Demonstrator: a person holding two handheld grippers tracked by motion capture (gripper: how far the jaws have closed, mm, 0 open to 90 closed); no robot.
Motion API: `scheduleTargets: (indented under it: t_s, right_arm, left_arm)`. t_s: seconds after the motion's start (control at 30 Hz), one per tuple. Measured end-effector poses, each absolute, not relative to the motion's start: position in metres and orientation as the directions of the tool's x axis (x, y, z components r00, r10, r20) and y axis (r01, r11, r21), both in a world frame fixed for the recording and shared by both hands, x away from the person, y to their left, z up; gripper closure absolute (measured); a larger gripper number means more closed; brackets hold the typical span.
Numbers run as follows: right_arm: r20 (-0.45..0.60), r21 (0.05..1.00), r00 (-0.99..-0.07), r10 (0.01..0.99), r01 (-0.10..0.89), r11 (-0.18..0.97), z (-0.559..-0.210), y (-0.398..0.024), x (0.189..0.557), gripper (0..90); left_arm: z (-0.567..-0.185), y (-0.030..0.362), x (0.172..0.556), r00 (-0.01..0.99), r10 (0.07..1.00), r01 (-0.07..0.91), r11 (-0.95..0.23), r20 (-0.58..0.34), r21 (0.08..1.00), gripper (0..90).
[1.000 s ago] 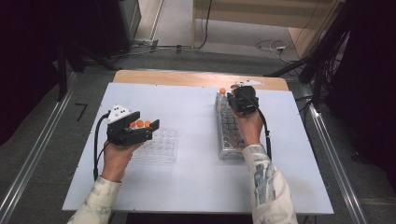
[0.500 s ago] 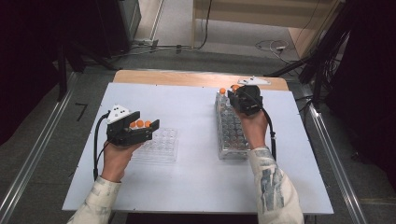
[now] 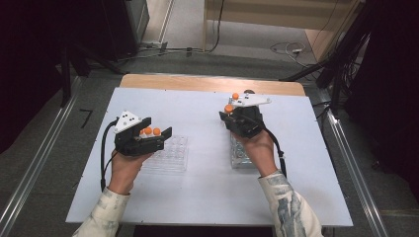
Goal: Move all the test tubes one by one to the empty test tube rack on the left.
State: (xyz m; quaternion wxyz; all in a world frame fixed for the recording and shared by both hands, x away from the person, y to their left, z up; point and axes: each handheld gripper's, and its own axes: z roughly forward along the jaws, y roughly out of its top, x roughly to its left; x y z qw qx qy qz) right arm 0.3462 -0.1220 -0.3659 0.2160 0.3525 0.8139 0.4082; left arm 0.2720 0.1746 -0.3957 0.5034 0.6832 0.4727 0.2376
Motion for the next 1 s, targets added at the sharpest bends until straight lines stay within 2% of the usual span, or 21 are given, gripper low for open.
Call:
scheduleTargets:
  t_s: [0.43, 1.0]
  right_arm:
    - [-0.053, 0.787, -0.753, 0.656, 0.372, 0.491, -0.393, -0.095, 0.322, 71.9]
    - [-0.052, 0.759, -0.793, 0.608, 0.364, 0.539, -0.407, -0.088, 0.309, 71.9]
  left_arm:
    - [-0.395, 0.165, 0.269, 0.478, 0.864, 0.411, -0.061, -0.158, 0.910, 20.4]
    - [-0.398, 0.141, 0.265, 0.553, 0.820, 0.410, -0.115, -0.146, 0.905, 20.5]
